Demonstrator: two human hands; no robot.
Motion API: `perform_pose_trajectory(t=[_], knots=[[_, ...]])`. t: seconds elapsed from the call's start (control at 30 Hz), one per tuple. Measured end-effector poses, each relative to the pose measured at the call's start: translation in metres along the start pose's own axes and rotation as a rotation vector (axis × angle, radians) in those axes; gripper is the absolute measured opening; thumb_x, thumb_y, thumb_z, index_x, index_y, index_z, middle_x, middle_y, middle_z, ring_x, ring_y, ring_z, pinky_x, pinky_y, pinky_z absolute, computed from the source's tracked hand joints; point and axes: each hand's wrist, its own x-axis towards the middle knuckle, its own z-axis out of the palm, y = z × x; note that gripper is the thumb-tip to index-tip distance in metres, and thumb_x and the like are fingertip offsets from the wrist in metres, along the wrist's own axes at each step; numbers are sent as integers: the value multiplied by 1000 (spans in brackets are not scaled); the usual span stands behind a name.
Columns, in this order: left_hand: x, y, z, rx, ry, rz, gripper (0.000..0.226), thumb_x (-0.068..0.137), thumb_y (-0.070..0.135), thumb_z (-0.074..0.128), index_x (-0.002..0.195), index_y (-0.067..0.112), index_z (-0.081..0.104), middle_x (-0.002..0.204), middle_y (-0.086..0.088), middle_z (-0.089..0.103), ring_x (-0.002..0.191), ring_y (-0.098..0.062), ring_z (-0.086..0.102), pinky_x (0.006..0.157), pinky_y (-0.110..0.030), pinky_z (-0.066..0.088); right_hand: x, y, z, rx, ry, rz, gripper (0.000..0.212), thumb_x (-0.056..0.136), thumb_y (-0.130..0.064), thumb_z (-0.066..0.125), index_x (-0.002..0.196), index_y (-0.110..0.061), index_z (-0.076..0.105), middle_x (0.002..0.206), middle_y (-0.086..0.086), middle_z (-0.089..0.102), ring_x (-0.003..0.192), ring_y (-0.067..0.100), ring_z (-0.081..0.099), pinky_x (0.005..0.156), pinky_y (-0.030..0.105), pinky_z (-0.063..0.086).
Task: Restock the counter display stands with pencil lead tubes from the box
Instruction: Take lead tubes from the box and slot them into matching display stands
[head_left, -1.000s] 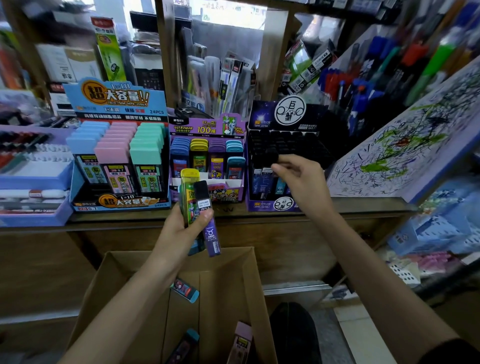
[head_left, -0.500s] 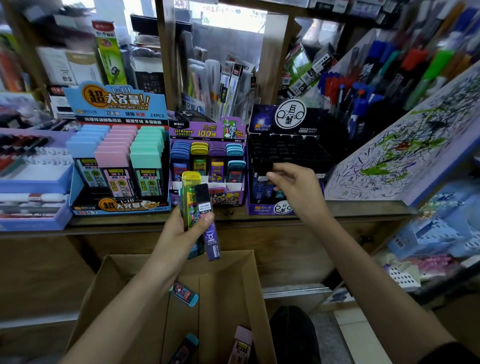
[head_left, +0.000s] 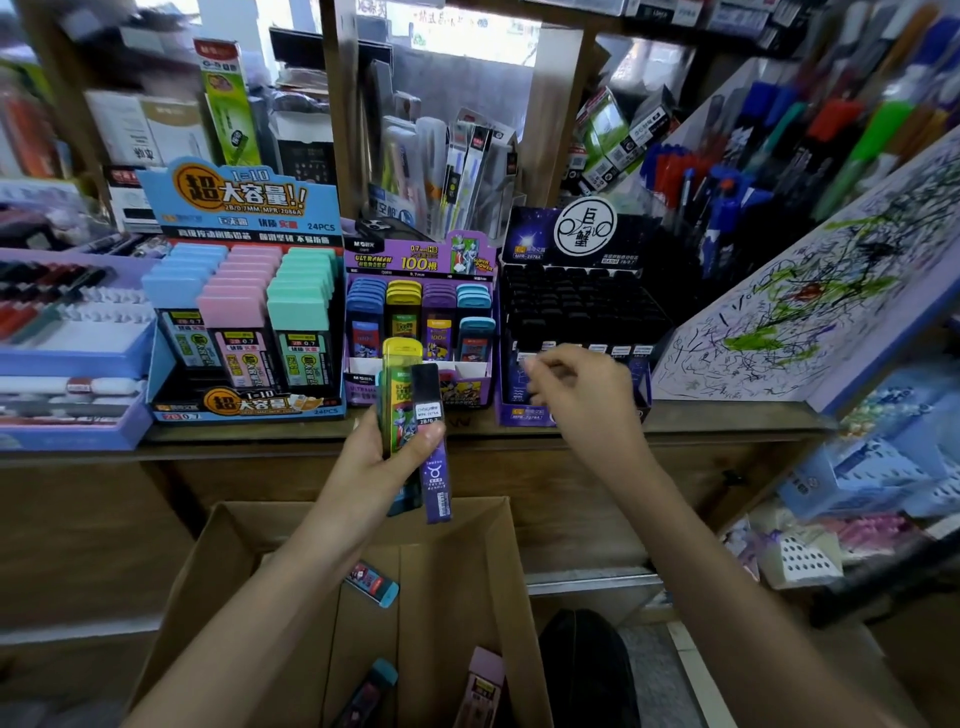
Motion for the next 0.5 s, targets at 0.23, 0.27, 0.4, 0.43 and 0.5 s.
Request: perform_pose_trajectory(t=[0.23, 0.27, 0.4, 0.43, 0.5], knots=[[0, 0, 8, 16, -83, 44, 42, 72, 45, 64, 112, 35, 57, 102, 9, 70, 97, -6, 65, 77, -20, 50, -21, -32, 18, 563, -395, 162, 5, 88, -16, 63, 89, -12, 66, 79, -4, 65, 66, -3, 60, 56, 15, 47], [-1, 0, 9, 13, -87, 51, 40, 73, 45, 63, 111, 36, 57, 102, 9, 70, 96, -6, 65, 75, -18, 51, -22, -32, 18, 589, -394, 167, 4, 88, -13, 62, 88, -10, 66, 77, -4, 64, 64, -3, 59, 55, 15, 47], [-1, -2, 12, -10, -77, 40, 31, 78, 53, 55, 100, 32, 60, 82, 7, 69, 77, -11, 64, 67, -21, 52, -20, -26, 6, 656, -300, 183, 7, 89, -9, 59, 84, -10, 64, 72, -1, 66, 64, 5, 61, 55, 17, 48], [0, -2, 12, -35, -71, 24, 32, 79, 54, 53, 99, 29, 59, 74, 6, 64, 70, -12, 61, 64, -26, 52, -16, -22, -1, 674, -246, 189, 9, 89, -8, 59, 83, -12, 64, 71, -3, 67, 63, 5, 62, 55, 17, 48], [0, -2, 13, -94, -64, -7, 36, 82, 53, 50, 103, 24, 55, 68, 4, 60, 62, -11, 56, 60, -31, 48, -5, -14, -17, 683, -118, 188, 9, 89, -7, 59, 84, -14, 63, 72, -2, 68, 63, 5, 62, 54, 17, 49]])
